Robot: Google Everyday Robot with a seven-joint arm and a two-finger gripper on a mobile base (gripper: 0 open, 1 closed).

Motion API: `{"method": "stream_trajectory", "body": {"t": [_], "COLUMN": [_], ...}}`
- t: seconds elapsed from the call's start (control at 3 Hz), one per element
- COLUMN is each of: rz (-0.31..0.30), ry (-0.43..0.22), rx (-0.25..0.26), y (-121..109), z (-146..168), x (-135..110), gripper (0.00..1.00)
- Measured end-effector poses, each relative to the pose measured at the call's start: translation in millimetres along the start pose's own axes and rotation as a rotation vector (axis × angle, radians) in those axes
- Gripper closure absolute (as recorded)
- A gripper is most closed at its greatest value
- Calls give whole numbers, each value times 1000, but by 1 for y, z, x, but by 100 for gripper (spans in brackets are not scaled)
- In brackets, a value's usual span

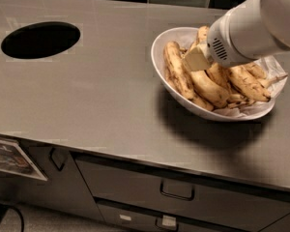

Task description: Pick banana from white bowl

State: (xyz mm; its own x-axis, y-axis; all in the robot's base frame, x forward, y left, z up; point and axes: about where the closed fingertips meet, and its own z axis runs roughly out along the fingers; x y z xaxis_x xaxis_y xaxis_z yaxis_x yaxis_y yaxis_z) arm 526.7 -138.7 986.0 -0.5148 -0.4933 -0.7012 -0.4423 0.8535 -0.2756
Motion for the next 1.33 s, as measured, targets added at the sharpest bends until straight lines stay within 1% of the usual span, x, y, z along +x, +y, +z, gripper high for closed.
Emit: {"method": "stream_trajectory", "body": {"t": [0.67,1.33], "rz": [3,3], "ry": [1,12], "rx": [16,55], "y": [0,-3], "z": [0,0], "x": [-1,-2], "gripper": [42,41]}}
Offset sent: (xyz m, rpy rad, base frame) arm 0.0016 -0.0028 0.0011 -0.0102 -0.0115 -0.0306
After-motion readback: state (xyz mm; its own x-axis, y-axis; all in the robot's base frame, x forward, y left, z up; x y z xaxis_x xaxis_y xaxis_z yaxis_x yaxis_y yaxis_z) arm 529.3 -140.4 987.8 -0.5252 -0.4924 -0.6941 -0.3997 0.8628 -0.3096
